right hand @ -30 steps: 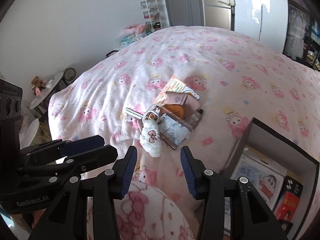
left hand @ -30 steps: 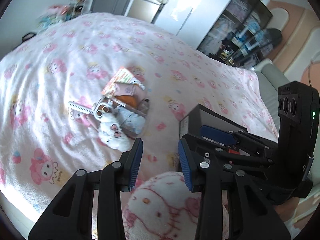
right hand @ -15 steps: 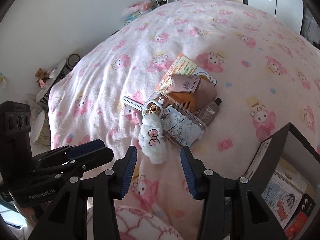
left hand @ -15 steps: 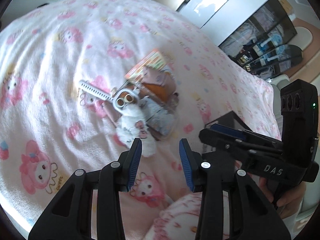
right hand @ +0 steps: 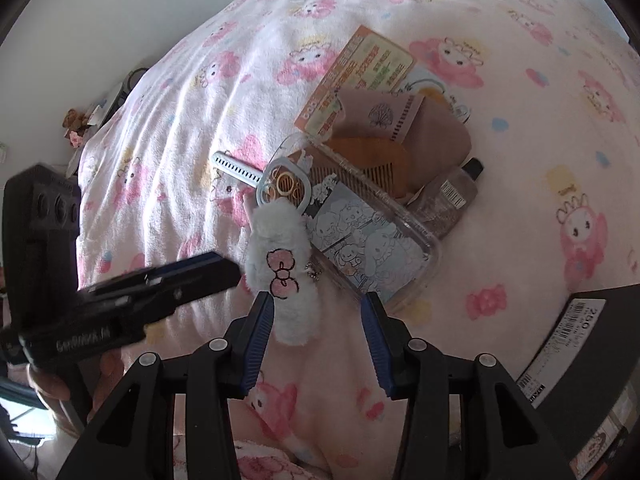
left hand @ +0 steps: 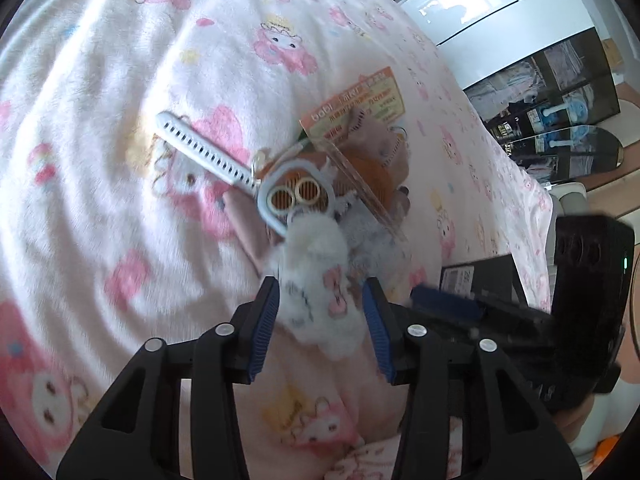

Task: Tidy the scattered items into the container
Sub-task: 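Move the left gripper to the white fluffy plush keychain on the pile, then grasp the white plush keychain with the left gripper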

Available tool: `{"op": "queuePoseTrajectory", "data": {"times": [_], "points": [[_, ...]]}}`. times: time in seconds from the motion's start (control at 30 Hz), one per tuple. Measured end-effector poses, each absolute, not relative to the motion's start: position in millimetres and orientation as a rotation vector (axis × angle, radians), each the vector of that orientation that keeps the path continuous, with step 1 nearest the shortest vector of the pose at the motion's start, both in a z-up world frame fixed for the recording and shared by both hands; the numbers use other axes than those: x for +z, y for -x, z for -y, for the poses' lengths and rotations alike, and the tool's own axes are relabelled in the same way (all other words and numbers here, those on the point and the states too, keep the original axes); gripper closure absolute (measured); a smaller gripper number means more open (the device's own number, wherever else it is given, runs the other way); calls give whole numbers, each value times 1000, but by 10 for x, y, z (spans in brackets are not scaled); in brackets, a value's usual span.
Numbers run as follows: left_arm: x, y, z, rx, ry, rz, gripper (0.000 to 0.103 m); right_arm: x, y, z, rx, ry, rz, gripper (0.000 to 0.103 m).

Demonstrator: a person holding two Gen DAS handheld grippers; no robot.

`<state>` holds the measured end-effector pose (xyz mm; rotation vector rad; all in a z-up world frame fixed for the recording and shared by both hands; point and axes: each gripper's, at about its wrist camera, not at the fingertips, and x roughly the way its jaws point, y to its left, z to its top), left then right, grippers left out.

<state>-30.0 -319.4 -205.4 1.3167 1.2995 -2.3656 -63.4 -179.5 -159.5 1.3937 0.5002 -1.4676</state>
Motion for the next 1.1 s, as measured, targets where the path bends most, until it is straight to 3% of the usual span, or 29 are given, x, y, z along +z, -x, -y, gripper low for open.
{"op": "queuePoseTrajectory", "data": {"times": [0.2,0.3,0.47,0.7,0.8,1.1], "points": [[-2318,557,3303,-2323,-1370,-1401,48,-1777,543,1895,-1400,-1418,-579,62],[-2419,577,3294,-2277,-1400,-1414,58,-1837,476,1962,-1350,-1409,-624,62],[-2381,423,3280,-2226,-1343,-1446,65,-1969,491,1992,-1279,-1471,-616,62],[-2317,-42,3305,-2055,-1259,-1652,65,-1930,525,1955,-1370,-1453,-628,62],[-2316,-161,3332,-2063,-1254,-1662,65,-1881,608,1890,-1543,-1413,-676,62],[-2287,-153,3518,-2168,-1219,-1558,56,-2001,714,1801,-1326,-1534,-449,62]]}}
